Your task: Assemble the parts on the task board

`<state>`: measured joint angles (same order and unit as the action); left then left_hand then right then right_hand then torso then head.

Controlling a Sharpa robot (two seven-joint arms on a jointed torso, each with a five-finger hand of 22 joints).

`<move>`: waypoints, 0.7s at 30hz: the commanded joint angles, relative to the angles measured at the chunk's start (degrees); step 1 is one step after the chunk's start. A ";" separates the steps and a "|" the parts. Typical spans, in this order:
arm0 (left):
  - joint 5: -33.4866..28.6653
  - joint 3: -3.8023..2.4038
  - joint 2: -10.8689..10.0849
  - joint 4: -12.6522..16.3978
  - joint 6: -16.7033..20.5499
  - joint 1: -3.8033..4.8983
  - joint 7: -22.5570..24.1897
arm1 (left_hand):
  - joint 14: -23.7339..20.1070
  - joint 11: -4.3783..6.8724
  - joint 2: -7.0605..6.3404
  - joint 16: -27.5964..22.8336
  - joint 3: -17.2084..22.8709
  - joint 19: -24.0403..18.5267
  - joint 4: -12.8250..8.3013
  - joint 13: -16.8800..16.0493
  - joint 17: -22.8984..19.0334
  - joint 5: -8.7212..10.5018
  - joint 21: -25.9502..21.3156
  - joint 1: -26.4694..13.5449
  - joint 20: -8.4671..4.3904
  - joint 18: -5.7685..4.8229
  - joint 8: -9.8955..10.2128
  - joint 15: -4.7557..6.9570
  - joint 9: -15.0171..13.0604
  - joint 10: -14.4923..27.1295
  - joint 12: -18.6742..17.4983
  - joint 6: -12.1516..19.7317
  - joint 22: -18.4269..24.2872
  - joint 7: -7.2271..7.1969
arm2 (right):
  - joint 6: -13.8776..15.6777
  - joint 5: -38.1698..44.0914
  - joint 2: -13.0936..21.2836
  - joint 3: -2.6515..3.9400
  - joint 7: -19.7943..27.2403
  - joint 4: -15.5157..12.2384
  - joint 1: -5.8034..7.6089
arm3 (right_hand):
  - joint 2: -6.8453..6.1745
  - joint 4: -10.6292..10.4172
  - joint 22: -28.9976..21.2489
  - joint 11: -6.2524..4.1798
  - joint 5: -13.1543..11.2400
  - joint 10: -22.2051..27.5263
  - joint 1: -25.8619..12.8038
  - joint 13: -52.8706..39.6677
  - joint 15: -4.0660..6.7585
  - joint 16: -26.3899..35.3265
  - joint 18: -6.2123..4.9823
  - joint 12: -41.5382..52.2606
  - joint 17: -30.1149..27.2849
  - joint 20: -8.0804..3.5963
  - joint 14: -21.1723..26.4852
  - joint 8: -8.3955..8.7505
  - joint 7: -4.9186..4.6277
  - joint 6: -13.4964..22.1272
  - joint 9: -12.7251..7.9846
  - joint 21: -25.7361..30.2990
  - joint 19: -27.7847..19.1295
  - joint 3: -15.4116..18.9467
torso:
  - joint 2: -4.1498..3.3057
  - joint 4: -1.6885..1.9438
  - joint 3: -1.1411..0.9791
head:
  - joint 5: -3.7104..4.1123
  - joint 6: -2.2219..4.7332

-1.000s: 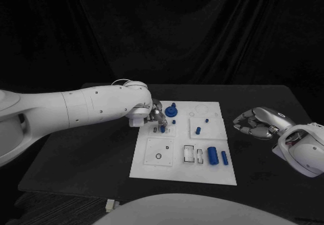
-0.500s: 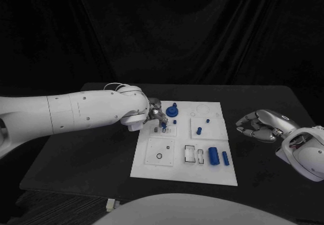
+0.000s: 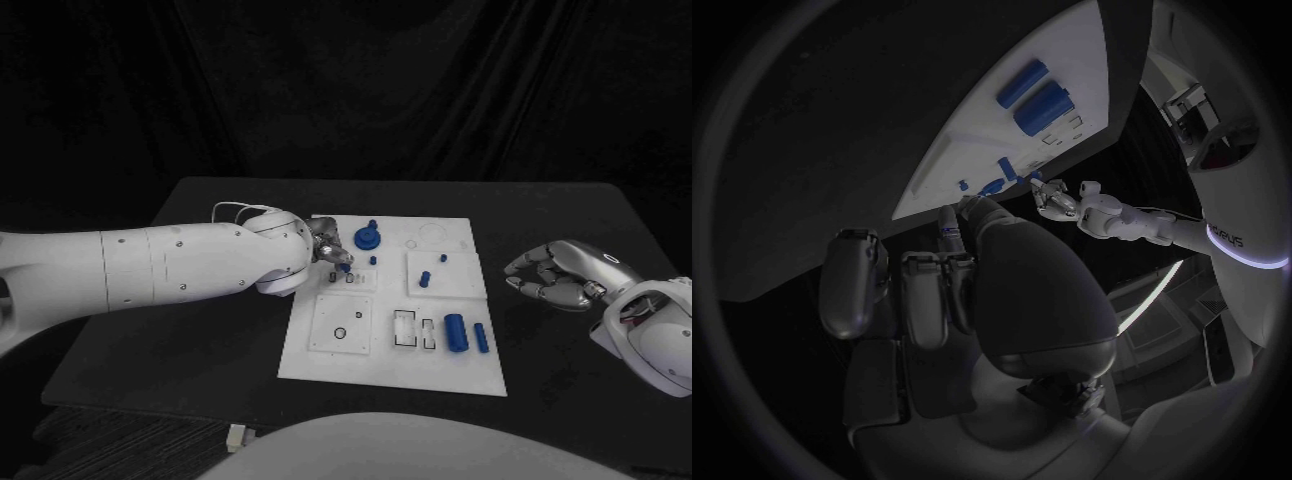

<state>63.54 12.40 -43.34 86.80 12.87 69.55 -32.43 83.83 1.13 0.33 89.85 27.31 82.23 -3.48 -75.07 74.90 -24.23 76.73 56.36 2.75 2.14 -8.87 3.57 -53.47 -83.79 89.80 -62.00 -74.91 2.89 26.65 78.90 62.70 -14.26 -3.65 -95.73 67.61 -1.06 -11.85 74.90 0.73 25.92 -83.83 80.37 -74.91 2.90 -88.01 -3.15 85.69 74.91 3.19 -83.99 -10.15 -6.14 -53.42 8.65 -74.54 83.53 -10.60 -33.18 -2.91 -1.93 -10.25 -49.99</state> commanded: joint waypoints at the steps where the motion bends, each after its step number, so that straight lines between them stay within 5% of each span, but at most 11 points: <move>1: 4.24 -0.06 0.03 -0.08 6.11 -0.87 2.28 | 6.17 0.31 0.45 0.15 1.36 0.22 -0.98 -14.93 15.10 0.38 0.21 -0.05 -0.14 1.02 -0.28 0.35 -0.08 -6.21 0.20 -0.03 -10.88 -0.42 | 1.21 0.31 0.22 0.05 -0.45 -0.35 -0.29 | -0.29 -0.01 10.27 0.01 0.25 -1.00 0.19 -7.47 0.06 0.24 -0.43 -0.30 12.28 0.15 -5.24 0.28 -0.07 0.18 -0.09 0.27 -0.34 -0.32 | 0.00 -0.05 0.06 | -0.17 -0.01; 10: 7.27 -0.06 0.48 -0.26 8.65 -2.42 3.21 | 6.17 0.38 0.41 0.15 1.26 0.59 -0.50 -14.93 15.10 0.61 0.69 -0.19 -0.22 0.92 -0.34 0.45 -0.24 -6.21 0.20 -0.04 -11.04 -0.46 | 1.18 0.31 0.21 0.05 -0.43 -0.41 -0.67 | -0.29 0.00 10.26 0.02 0.30 -1.00 0.18 -7.46 0.07 0.26 -0.44 -0.30 12.24 0.14 -5.23 0.30 -0.07 0.19 -0.10 0.32 -0.36 -0.36 | -0.05 0.15 0.03 | -0.35 -0.01; 21: 7.71 -0.05 0.34 0.29 7.10 -2.97 3.21 | 6.17 0.45 0.37 0.15 1.08 0.69 0.21 -14.93 15.10 0.91 0.69 -0.52 -0.31 0.91 -0.44 0.53 -0.38 -6.21 0.20 -0.21 -11.03 -0.53 | 0.94 0.31 0.06 0.05 -0.47 -0.26 -0.82 | -0.27 0.00 10.25 0.03 0.33 -1.00 0.16 -7.47 0.07 0.28 -0.45 -0.30 12.22 0.14 -5.23 0.29 -0.06 0.16 -0.10 0.36 -0.37 -0.40 | -0.08 0.08 0.02 | -0.57 -0.01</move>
<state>70.28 12.38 -43.02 86.82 19.74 66.67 -30.30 84.05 1.32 0.35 89.85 28.10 82.45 -3.32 -75.07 74.90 -23.59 77.22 55.93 2.53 2.14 -9.10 3.79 -53.78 -84.03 89.80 -62.25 -74.91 2.88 26.97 78.90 62.75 -14.25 -3.63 -95.96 66.94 -1.06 -11.85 74.94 0.73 25.91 -83.84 80.37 -74.91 2.90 -88.02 -3.14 85.70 74.90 3.19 -83.99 -10.15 -6.14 -53.42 8.61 -74.54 83.53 -10.59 -33.24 -2.83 -1.90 -10.81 -49.99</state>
